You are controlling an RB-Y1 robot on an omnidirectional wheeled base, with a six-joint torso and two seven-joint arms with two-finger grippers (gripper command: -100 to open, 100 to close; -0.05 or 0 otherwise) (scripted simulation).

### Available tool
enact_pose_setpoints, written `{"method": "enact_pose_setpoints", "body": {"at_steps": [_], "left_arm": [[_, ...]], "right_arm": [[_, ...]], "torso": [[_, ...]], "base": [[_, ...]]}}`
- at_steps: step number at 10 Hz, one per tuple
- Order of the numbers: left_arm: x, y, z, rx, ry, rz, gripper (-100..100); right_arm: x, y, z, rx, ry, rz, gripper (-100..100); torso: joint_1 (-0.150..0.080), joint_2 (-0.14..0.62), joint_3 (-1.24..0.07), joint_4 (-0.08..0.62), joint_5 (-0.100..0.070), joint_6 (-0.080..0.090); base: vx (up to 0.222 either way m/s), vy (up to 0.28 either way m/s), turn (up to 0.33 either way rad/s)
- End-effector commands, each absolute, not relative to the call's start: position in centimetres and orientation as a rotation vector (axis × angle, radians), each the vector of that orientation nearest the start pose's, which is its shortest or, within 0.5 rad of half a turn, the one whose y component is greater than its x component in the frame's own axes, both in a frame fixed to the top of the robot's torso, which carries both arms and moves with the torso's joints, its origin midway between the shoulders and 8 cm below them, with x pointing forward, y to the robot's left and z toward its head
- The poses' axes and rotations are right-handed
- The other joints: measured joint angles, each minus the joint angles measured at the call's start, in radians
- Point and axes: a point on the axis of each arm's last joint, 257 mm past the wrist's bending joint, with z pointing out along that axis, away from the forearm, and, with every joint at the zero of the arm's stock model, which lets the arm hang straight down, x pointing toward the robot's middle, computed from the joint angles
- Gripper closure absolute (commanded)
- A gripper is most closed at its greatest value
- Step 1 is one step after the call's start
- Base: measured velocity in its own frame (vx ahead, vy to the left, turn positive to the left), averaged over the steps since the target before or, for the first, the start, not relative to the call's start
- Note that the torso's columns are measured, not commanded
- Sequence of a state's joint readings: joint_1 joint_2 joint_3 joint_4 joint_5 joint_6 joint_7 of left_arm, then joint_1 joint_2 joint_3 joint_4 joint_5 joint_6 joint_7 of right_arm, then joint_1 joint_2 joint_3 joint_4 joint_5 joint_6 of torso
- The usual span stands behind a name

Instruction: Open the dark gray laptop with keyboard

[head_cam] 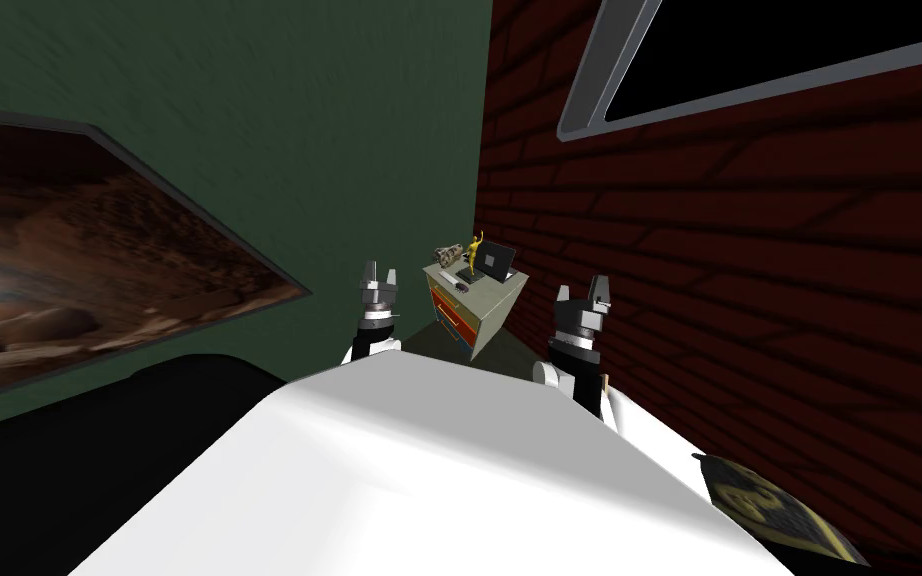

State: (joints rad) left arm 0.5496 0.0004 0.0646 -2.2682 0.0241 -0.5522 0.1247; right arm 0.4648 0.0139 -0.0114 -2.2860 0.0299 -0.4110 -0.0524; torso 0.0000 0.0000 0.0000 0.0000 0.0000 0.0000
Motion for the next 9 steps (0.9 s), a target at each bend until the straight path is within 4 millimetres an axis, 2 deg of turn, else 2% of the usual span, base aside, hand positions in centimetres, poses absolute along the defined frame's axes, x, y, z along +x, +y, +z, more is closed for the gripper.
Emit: {"method": "enact_pose_setpoints", "body": {"at_steps": [1,9], "left_arm": [[32.82,30.76,1.5,-0.71,0.563,-1.349,0],[32.82,30.76,1.52,-0.709,0.562,-1.349,0]], "right_arm": [[35.96,-28.03,2.17,0.712,0.635,1.32,0],[35.95,-28.02,2.19,0.712,0.635,1.32,0]], "torso": [[0.0,0.04,-0.082,0.041,0.0,0.0],[0.0,0.618,-1.234,0.617,0.0,0.0]], "base": [[0.0,0.0,0.0],[0.0,0.0,0.0]]}}
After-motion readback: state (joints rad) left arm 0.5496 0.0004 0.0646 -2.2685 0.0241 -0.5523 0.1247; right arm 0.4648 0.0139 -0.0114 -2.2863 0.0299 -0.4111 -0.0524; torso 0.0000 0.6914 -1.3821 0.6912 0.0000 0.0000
